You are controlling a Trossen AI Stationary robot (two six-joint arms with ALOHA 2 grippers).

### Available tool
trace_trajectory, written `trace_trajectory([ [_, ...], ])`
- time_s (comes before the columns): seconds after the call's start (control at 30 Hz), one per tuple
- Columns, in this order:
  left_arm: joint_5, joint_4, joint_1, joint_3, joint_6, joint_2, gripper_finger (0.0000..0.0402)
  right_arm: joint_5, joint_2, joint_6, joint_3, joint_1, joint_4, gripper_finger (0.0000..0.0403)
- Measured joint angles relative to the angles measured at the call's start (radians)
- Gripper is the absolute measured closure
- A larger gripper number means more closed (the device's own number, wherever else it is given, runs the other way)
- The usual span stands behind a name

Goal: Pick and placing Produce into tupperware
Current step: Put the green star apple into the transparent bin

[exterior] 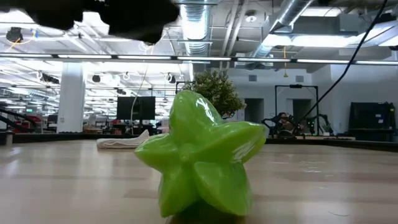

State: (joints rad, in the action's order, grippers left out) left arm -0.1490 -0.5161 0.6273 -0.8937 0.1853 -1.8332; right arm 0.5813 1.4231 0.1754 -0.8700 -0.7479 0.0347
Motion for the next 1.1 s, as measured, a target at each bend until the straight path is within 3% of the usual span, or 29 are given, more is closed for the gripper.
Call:
trace_trajectory([
  [0.3,-0.047,0.614,0.002,-0.354,0.136,-0.079,0.0168,0.004,-0.034,0.113,0.000,-0.108,0.003,0.0075],
  [0.43,-0.039,0.762,0.000,-0.445,0.166,-0.117,0.0168,0.024,-0.036,0.114,0.000,-0.145,0.010,0.0075],
  [1.1,0.020,0.729,-0.040,-0.485,0.311,-0.218,0.0168,0.054,-0.030,0.122,0.000,-0.168,0.003,0.0075],
])
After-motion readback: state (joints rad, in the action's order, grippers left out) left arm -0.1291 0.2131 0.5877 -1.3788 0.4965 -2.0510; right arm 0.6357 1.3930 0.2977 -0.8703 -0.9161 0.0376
